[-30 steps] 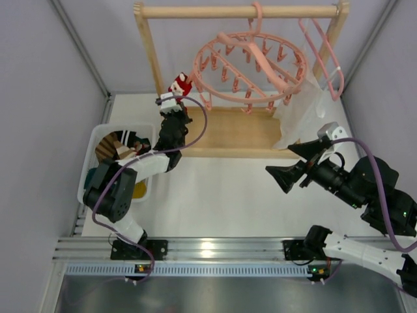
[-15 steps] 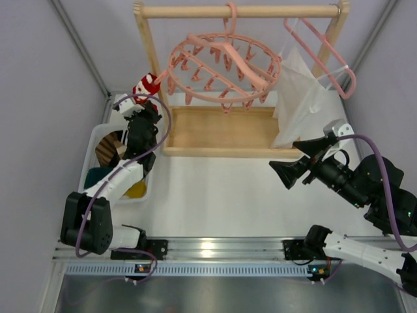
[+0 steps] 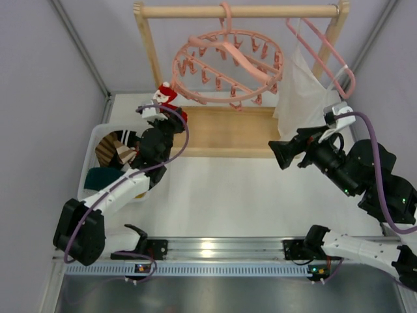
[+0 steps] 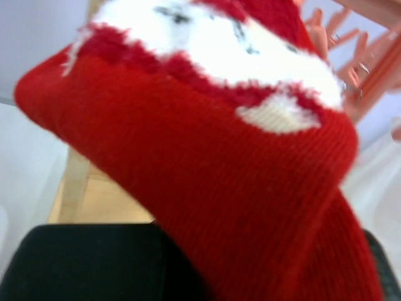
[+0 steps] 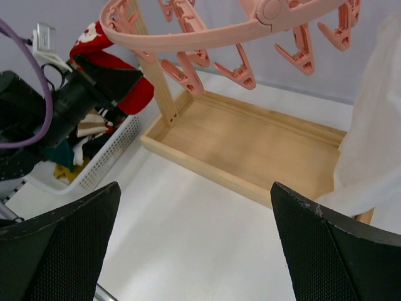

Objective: Remove the socks clipped to the hanger

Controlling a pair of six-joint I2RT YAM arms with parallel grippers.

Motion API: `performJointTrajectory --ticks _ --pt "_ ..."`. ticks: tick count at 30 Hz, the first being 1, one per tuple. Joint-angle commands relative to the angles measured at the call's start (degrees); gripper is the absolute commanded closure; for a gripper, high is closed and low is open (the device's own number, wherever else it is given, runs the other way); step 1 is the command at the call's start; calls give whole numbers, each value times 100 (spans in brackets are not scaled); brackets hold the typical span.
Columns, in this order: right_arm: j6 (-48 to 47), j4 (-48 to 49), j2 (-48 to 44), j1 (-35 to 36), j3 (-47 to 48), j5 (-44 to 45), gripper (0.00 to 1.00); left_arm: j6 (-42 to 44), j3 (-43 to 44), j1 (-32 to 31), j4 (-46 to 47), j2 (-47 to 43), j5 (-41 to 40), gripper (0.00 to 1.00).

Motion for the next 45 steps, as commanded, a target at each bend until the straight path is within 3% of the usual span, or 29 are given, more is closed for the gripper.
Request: performJointTrajectory --ticks 1,6,16,24,28,36,45 --pt "182 27 256 21 427 435 1 87 -237 -262 430 -314 -95 100" --pt "253 45 783 13 823 119 1 490 -343 -938 597 -385 -578 100" --pt "236 -43 2005 21 2316 -752 1 1431 43 -2520 791 334 -2142 100" --pt "16 -1000 3629 21 4328 -945 4 2607 1001 -3119 782 1363 -3381 100" --pt "-63 -1510 4290 21 5005 -936 10 3127 1502 -3338 782 1907 -3575 100" --pt "-396 -1915 4976 380 5526 -199 18 4155 2398 -3602 782 2656 -3743 100" --pt "-836 -2047 5442 821 5632 1127 21 4569 2821 -3761 782 3008 -3848 100"
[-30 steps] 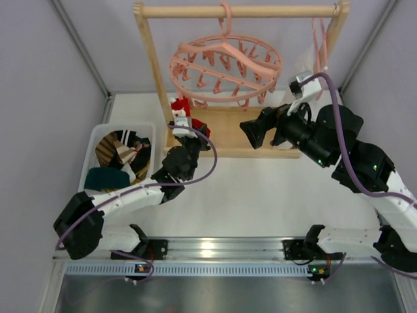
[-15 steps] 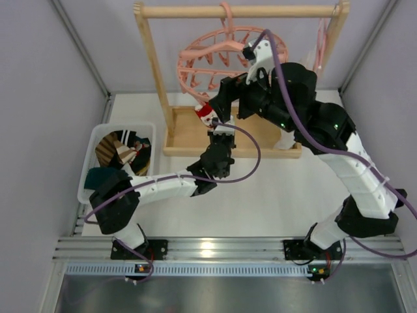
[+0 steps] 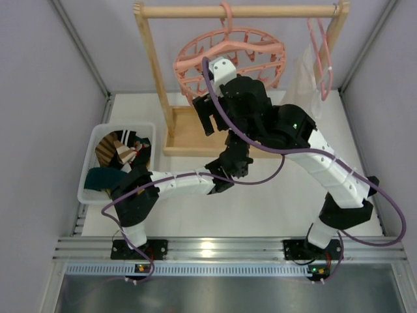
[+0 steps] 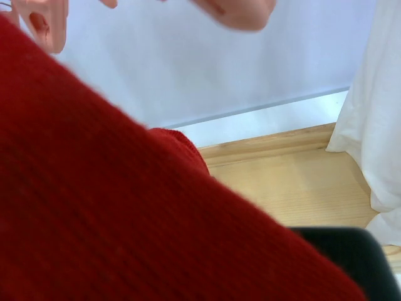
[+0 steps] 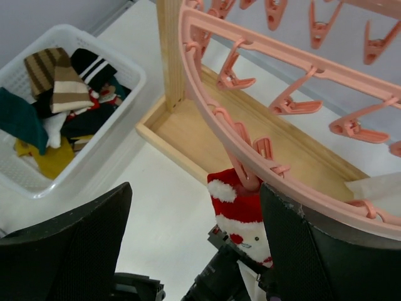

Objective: Remove the socks clipped to the hanger

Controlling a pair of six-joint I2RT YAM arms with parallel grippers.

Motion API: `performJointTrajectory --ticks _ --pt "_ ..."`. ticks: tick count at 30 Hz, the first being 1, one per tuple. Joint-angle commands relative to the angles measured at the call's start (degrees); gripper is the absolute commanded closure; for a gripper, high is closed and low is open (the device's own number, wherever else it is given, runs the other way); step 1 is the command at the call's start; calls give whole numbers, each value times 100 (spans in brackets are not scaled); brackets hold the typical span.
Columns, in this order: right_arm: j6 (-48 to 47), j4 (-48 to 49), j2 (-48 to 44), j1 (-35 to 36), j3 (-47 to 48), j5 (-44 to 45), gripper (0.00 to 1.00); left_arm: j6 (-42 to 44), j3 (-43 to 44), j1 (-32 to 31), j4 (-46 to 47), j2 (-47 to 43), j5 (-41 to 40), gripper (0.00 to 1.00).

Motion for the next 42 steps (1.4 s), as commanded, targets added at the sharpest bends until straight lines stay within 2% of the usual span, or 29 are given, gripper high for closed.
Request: performJointTrajectory --ticks 1,4,11,16,20,22,27,35,40,42 --pt "-330 -152 203 131 224 1017 21 344 338 -91 299 68 -141 100" --pt "-444 -117 353 244 224 1833 23 485 444 -152 299 156 -167 100" --pt "-514 76 713 683 137 3012 23 547 593 -162 299 244 -141 100" --pt "-734 471 731 921 -294 4030 21 538 637 -162 299 279 -115 100" --pt "-804 700 766 1018 -513 4472 18 503 655 -162 299 314 -106 100" --pt "-1145 1119 766 1001 -838 4717 18 468 646 -162 299 297 -80 100" --pt "-1515 1832 784 1001 -1049 4876 19 389 594 -162 299 262 -27 100" --pt "-2816 4082 670 869 -2103 5343 15 371 497 -162 535 279 17 100" --pt "-2922 4321 670 693 -2263 5430 14 415 374 -153 668 244 52 100" --pt "-3351 4915 626 658 -2456 5465 15 389 295 -153 677 200 78 100"
